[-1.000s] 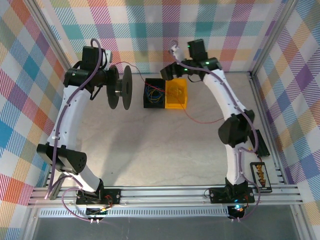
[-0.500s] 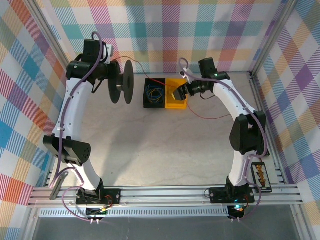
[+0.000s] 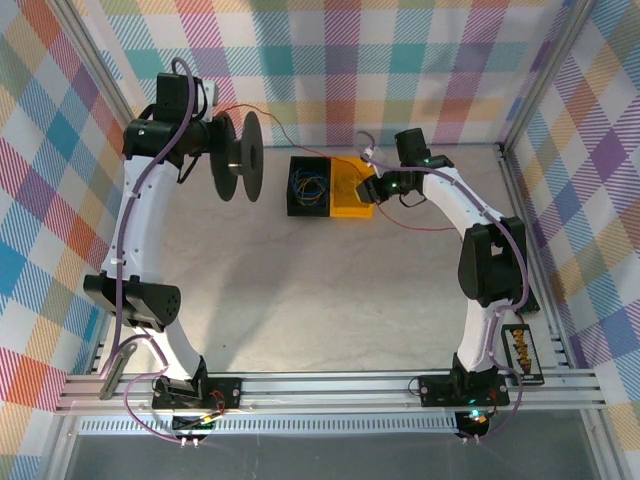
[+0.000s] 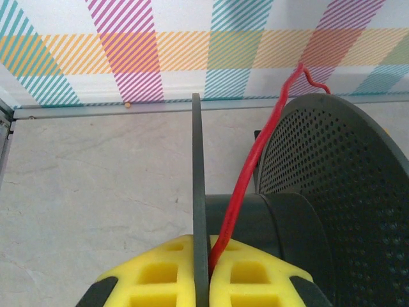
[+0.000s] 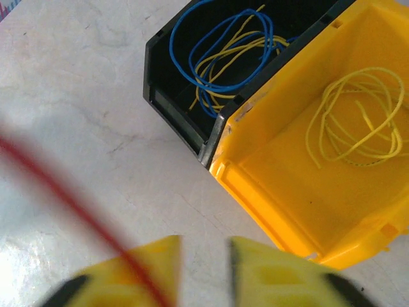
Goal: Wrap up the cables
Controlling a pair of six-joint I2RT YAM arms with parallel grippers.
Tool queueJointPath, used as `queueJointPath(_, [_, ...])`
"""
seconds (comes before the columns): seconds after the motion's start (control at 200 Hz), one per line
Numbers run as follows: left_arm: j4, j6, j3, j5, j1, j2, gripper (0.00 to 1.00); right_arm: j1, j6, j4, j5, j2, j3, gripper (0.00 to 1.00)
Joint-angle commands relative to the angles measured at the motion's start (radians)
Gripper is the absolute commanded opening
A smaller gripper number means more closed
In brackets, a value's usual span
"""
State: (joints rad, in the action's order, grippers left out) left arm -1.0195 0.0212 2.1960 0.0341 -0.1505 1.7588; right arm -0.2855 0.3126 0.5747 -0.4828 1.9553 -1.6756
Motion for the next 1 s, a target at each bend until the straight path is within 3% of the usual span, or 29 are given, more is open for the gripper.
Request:
queueJointPath(0.0, [0.052,-0.045,0.044,-0.037,0.023,-0.029,0.00,0.000,0.015,0.003,0.025,-0.013,-0.045,0.00])
queueJointPath(0.235, [0.104,-0.133,0.024,-0.153,0.073,-0.056,0.00,-0.004,0.024,0.268,0.187,0.073,-0.373,0.00])
queueJointPath(0.405, [0.240,-0.274,-0.025,-0.374,0.158,-0.103,0.00,-0.024,0.034,0.449,0.328,0.203,-0.579,0.00])
queueJointPath(0.67, [0.453,-0.469,-0.054,-0.752,0.272,-0.124,0.00,-0.031,-0.007,0.457,0.404,0.214,-0.556,0.00])
queueJointPath(0.88, [0.537,-0.526,-0.099,-0.814,0.294,-0.136,0.00,-0.052,-0.010,0.431,0.438,0.164,-0.452,0.00])
queueJointPath(0.995, [0.480,-0.491,-0.104,-0.730,0.296,-0.143,0.00,-0.057,-0.012,0.431,0.432,0.134,-0.405,0.00])
